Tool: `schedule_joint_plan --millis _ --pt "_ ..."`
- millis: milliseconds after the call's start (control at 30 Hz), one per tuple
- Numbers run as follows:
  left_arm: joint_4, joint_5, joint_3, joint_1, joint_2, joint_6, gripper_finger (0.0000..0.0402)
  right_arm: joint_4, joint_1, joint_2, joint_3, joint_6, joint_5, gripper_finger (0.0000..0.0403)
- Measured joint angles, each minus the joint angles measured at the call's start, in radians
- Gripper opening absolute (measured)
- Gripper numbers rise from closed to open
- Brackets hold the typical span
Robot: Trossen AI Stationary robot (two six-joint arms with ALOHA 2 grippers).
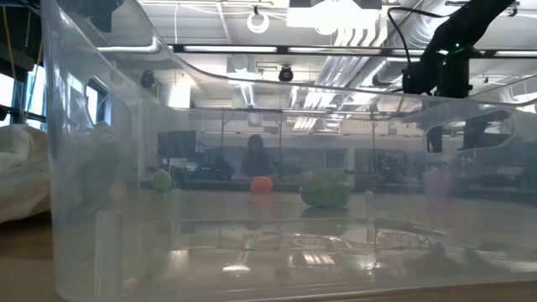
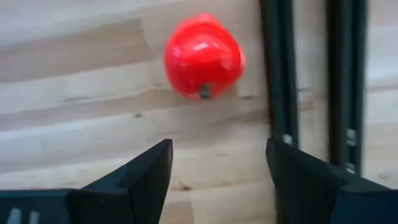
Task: Pick and placing Produce into tupperware
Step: Put the red apple into the transparent bin
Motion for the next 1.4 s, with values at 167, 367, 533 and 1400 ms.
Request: schedule_joint_plan --millis 167,367,533,1400 --pt "0.0 0.0 0.0 0.0 0.0 0.0 0.0037 0.06 0.0 0.005 -0.012 0.007 -0.001 0.0272" --pt "0.0 0.0 0.0 0.0 0.0 0.0 0.0037 0.066 0.0 0.07 -0.012 0.027 0.003 0.0279" --pt "0.0 0.0 0.0 0.0 0.0 0.0 0.0037 0.064 0.0 0.101 -0.012 0.053 0.036 0.028" --pt "0.0 0.0 0.0 0.0 0.0 0.0 0.0037 0.214 0.053 0.107 -0.012 0.338 -0.044 0.028"
